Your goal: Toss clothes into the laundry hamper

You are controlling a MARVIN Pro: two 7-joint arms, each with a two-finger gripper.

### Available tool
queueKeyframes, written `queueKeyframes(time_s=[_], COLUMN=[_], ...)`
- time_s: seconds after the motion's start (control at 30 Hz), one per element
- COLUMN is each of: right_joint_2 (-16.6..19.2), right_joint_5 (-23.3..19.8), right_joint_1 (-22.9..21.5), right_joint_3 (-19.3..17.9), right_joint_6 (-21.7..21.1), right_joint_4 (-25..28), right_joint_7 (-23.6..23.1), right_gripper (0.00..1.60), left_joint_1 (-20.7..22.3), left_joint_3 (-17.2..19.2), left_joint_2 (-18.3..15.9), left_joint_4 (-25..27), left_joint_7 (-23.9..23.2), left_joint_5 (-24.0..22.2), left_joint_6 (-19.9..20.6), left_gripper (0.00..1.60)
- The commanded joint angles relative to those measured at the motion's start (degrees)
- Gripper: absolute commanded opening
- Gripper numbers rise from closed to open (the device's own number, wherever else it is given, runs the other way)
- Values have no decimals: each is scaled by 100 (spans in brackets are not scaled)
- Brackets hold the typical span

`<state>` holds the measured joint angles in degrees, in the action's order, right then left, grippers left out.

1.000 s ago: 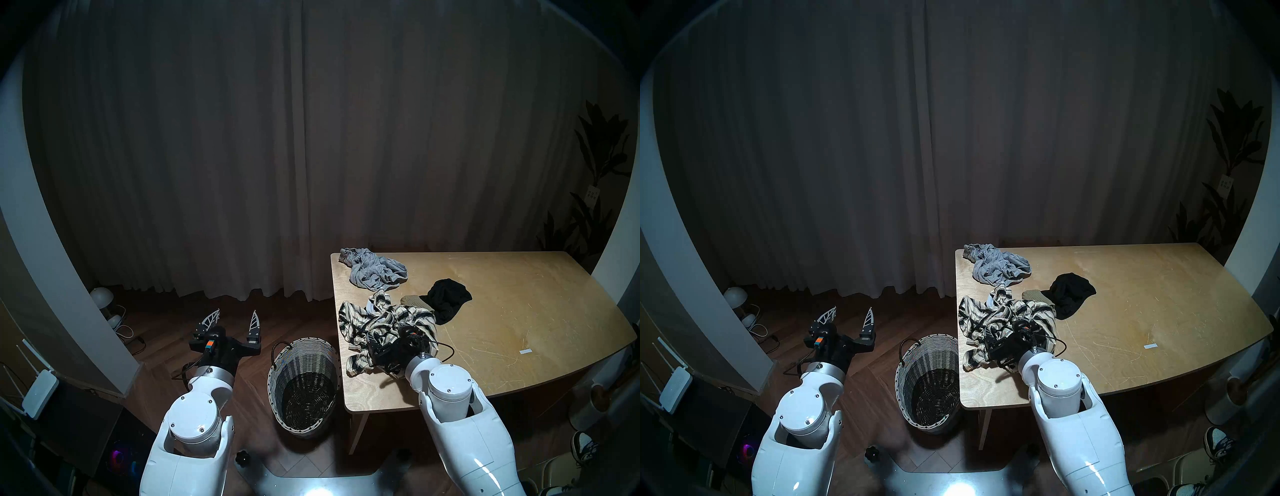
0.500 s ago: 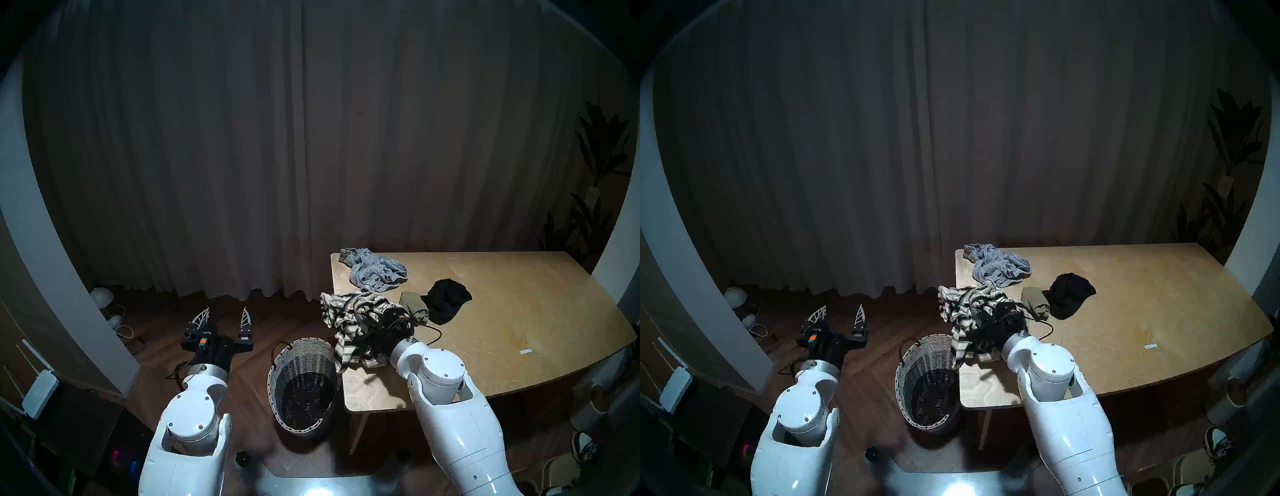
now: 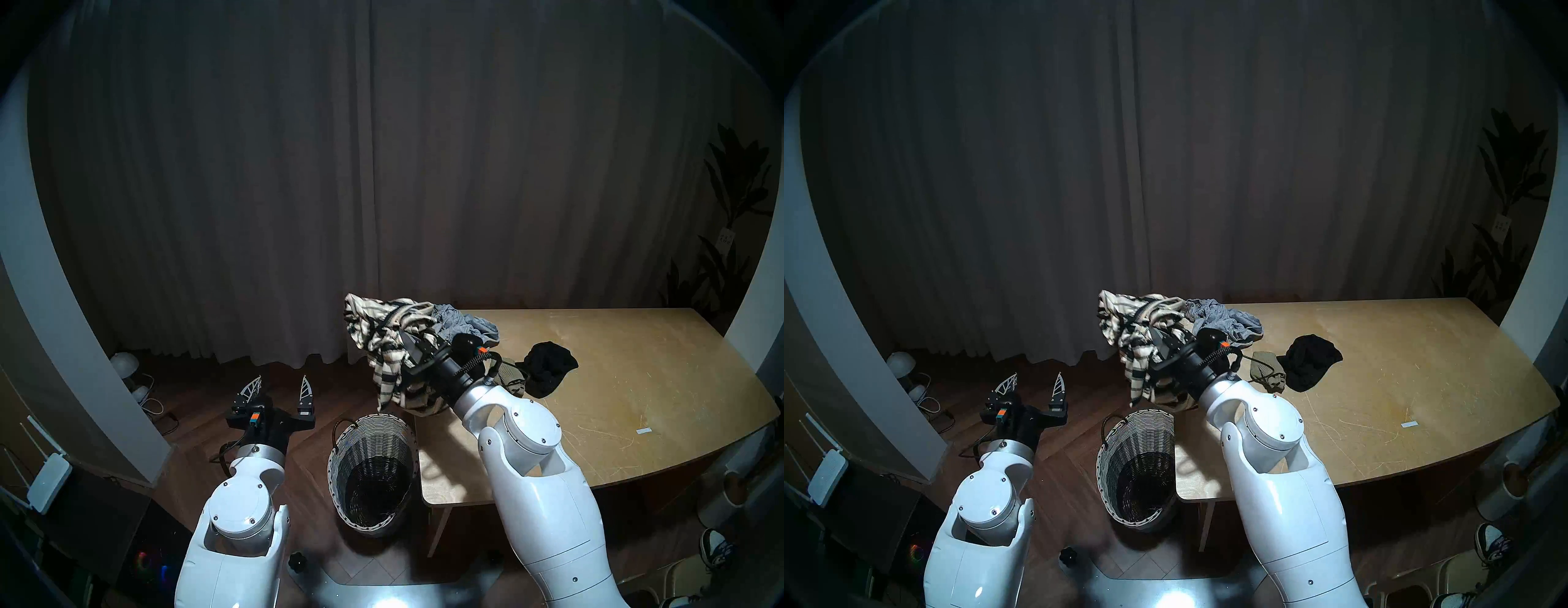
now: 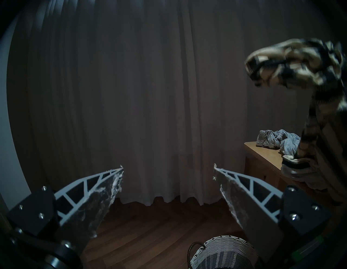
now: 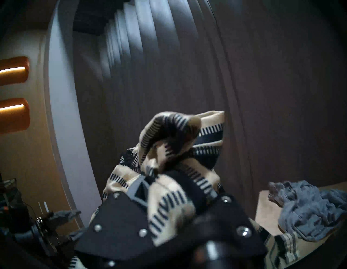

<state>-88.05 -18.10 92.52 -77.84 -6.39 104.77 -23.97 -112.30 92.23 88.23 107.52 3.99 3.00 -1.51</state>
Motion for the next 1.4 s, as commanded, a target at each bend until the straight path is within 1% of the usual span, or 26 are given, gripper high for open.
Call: queueKeyframes(time_s=[0.0,0.03,0.07,0.2,0.3,0.43,0.47,0.5,0.57,0.6,0.63,0.67,0.7,0.73,0.77,0.83,0.87,0.9,0.93,1.07,1.1,1.17,1.23,1.27,1.3,1.37], right_joint_2=[-227,-295,-256,-370,-414,-506,-468,-524,-542,-602,-567,-644,-601,-675,-672,-758,-743,-807,-796,-852,-819,-875,-839,-876,-850,-895], right_joint_5=[-227,-232,-233,-219,-223,-121,-85,-49,22,91,116,205,252,323,353,506,551,608,652,855,879,954,1034,1088,1112,1157], right_joint_1=[-608,-766,-702,-989,-1105,-1400,-1354,-1501,-1578,-1709,-1655,-1812,-1747,-1885,-1884,-2033,-2005,-2104,-2076,-2163,-2122,-2209,-2168,-2227,-2197,-2274], right_joint_3=[405,471,503,628,666,903,994,1087,1238,1311,1374,1460,1530,1587,1625,1689,1702,1716,1721,1827,1860,1916,2010,2066,2114,2186], right_joint_6=[-60,-104,-92,-150,-196,-284,-263,-280,-300,-332,-309,-339,-277,-302,-311,-321,-398,-407,-438,-303,-323,-229,-211,-110,-88,68], right_joint_4=[615,578,654,502,346,-119,-166,-361,-584,-782,-823,-1072,-1117,-1331,-1384,-1701,-1752,-1985,-2062,-2683,-2683,-3092,-3222,-3480,-3507,-3838], right_joint_7=[372,456,533,900,1193,1636,1707,1820,1954,2003,2061,2145,2210,2276,2334,2513,2610,2707,2748,2946,2979,3065,3099,3122,3136,3198], right_gripper=[0,0,0,0,0,0,0,0,0,0,0,0,0,0,0,0,0,0,0,0,0,0,0,0,0,0], left_joint_1=[-47,-61,-77,-160,-231,-299,-299,-305,-316,-326,-338,-353,-369,-390,-410,-471,-504,-533,-553,-575,-574,-557,-533,-522,-514,-494], left_joint_3=[369,467,596,1030,1264,1548,1624,1695,1816,1873,1918,1973,2013,2053,2084,2147,2169,2182,2178,2164,2162,2160,2161,2160,2158,2154], left_joint_2=[-86,-103,-116,-202,-233,-227,-223,-228,-249,-257,-264,-263,-262,-251,-239,-204,-179,-167,-165,-172,-176,-192,-206,-214,-217,-220], left_joint_4=[-7,-25,-37,-45,-40,-87,-108,-121,-124,-122,-124,-136,-144,-152,-158,-176,-190,-210,-252,-379,-391,-442,-497,-529,-548,-599], left_joint_7=[177,218,282,452,538,623,651,662,686,697,702,714,717,727,731,729,725,715,700,650,644,618,590,566,555,522], left_joint_5=[26,25,9,-19,-48,-134,-164,-200,-244,-266,-287,-320,-349,-382,-415,-499,-546,-584,-605,-707,-722,-763,-795,-818,-830,-872], left_joint_6=[-2,-5,-8,-48,-70,-102,-101,-113,-128,-134,-140,-151,-163,-179,-194,-249,-265,-282,-279,-339,-350,-378,-397,-417,-422,-447], left_gripper=[160,160,160,160,160,160,160,160,160,160,160,160,160,160,160,160,160,160,160,160,160,160,160,160,160,160])
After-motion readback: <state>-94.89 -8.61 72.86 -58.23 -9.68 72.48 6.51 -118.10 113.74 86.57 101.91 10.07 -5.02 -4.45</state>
